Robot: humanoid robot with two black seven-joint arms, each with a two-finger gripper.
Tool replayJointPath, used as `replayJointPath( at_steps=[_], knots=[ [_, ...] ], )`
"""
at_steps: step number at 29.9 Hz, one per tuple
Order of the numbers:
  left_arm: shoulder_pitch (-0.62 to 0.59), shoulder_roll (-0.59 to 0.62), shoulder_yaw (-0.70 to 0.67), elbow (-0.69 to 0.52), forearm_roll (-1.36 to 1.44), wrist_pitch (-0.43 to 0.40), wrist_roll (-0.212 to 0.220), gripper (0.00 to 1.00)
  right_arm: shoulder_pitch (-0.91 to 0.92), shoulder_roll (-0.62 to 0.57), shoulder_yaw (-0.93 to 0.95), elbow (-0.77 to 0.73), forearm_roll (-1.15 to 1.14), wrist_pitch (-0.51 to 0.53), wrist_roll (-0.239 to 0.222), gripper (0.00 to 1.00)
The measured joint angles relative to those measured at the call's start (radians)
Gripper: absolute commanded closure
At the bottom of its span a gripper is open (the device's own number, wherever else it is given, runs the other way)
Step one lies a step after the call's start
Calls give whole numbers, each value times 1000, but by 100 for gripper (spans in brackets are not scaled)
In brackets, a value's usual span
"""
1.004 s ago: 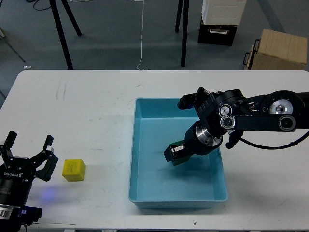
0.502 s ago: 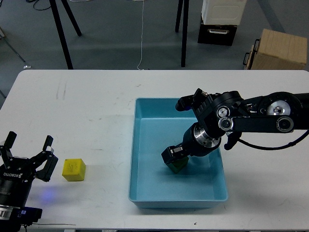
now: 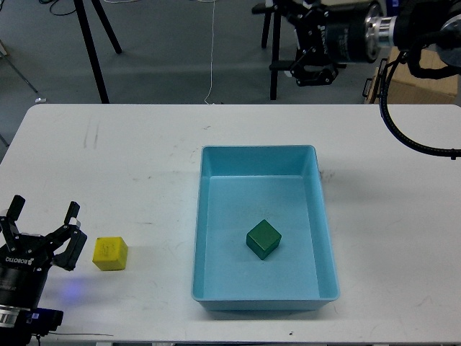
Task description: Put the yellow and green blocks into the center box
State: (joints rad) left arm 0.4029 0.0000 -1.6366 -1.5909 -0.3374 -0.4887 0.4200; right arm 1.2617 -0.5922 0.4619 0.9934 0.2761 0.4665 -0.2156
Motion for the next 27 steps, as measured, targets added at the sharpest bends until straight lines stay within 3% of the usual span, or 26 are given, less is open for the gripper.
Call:
replayJointPath(
  at_steps=[5,8,12,19,23,27],
  knots=[
    [-6,0,1,0,0,0,1,0,-199,-89,212,-133,229,21,145,0],
    [-11,0,1,0,0,0,2,0,-382,-100,400,-189,310,22,180,0],
    [-12,0,1,0,0,0,2,0,-666,-97,640,-134,337,22,186,0],
    [-10,0,0,-1,2,0,2,0,-1167,-64,952,221,341,22,186,0],
    [-7,0,0,-1,16,0,1,0,-1444,73,1097,411,328,22,184,0],
    [-5,0,0,-3,22,0,-1,0,-1647,233,1129,533,273,22,183,0]
  ],
)
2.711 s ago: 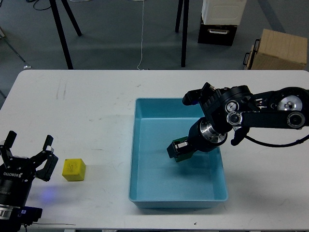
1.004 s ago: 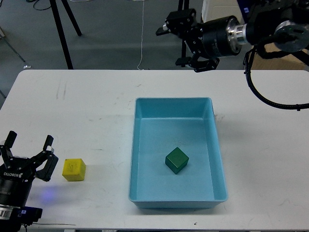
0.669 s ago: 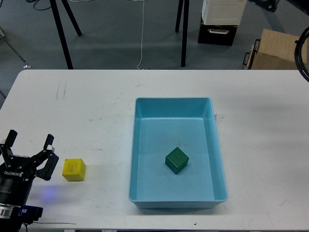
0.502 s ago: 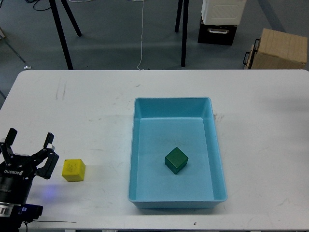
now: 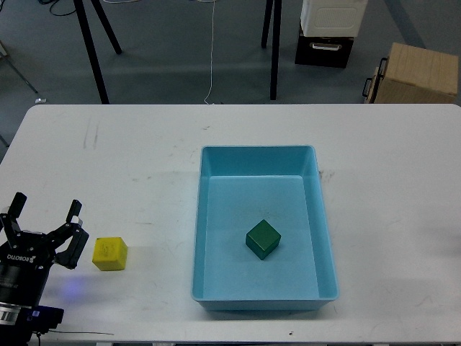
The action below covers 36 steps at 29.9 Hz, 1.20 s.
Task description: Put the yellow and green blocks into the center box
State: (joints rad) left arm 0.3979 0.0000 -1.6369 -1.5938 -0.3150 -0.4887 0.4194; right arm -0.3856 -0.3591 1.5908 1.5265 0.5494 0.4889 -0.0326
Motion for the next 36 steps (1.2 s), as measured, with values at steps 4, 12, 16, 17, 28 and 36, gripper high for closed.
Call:
replayJointPath(
  at_steps=[4,12,16,17,28,36],
  knots=[
    [-1,0,-1,-5,0,0,-2,0,-85,103,-15,29,-63,0,0,0],
    [-5,0,-2,-6,-1,0,-21,0,-62,70,-22,24,-78,0,5,0],
    [-25,0,-7,-13,-2,0,-21,0,-61,-4,-25,28,-79,0,8,0],
    [-30,0,-8,-16,-2,0,-18,0,-62,-22,-26,30,-78,0,8,0],
    [-190,4,-31,77,40,0,-56,0,-70,-139,-44,36,-70,0,11,0],
    [-222,168,-81,-47,34,0,-62,0,-32,-116,-75,24,-71,0,11,0]
  ],
)
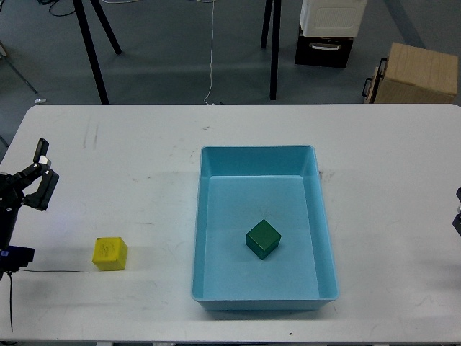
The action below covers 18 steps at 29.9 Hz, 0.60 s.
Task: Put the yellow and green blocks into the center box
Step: 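Swing the left gripper up and over to the yellow cube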
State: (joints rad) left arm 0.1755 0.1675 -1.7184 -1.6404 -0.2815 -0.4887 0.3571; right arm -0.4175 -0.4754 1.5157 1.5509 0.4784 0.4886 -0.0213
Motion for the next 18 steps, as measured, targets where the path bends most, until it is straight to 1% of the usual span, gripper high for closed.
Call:
replayJointPath(
  at_steps=[4,8,11,14,16,18],
  knots=[
    [-8,179,2,-26,8,0,5,0,10,34,-19,0,-2,0,0,0],
    [-15,428,4,-30,22,0,9,0,11,49,-21,0,-3,0,-1,0],
    [-62,609,26,-28,61,0,9,0,12,53,-22,1,-3,0,-3,0],
    [-158,765,133,-25,115,0,9,0,16,62,-22,2,-4,0,-3,0],
    [-247,831,234,-24,145,0,9,0,21,67,-20,2,-4,0,-3,0],
    [-357,874,367,-22,178,0,9,0,23,69,-17,2,-4,0,-3,0]
  ],
)
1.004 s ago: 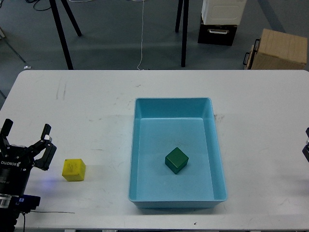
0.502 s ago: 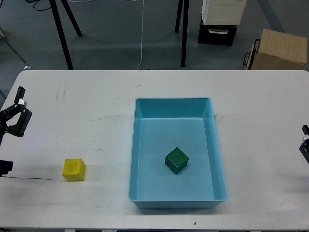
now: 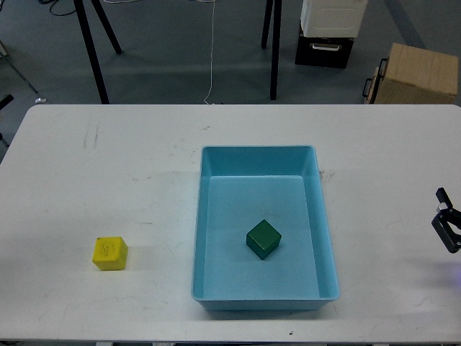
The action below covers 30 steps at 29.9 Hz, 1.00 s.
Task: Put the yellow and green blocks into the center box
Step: 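Swing the left gripper up and over to the yellow cube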
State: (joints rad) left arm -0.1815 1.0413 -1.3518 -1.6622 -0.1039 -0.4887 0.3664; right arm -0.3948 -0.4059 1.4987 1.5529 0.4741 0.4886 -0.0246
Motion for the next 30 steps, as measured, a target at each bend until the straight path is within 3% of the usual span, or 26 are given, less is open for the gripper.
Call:
replayJointPath(
  at_steps=[6,10,14,18,24,30],
  knots=[
    [-460,35,509,51,160,0,1,0,1,18,7,0,0,0,-2,0],
    [-826,-10,904,92,239,0,9,0,-1,20,7,0,0,0,-3,0],
    [-1165,-89,1275,108,296,0,53,0,-1,20,12,-1,0,0,-3,0],
    [-1419,-192,1577,109,370,0,97,0,-3,20,15,-1,0,0,-3,0],
    [-1617,-337,1951,102,526,0,119,0,-12,21,18,3,1,0,-3,0],
    [-1614,-360,2148,71,675,0,122,0,-20,20,39,6,1,0,-3,0]
  ],
)
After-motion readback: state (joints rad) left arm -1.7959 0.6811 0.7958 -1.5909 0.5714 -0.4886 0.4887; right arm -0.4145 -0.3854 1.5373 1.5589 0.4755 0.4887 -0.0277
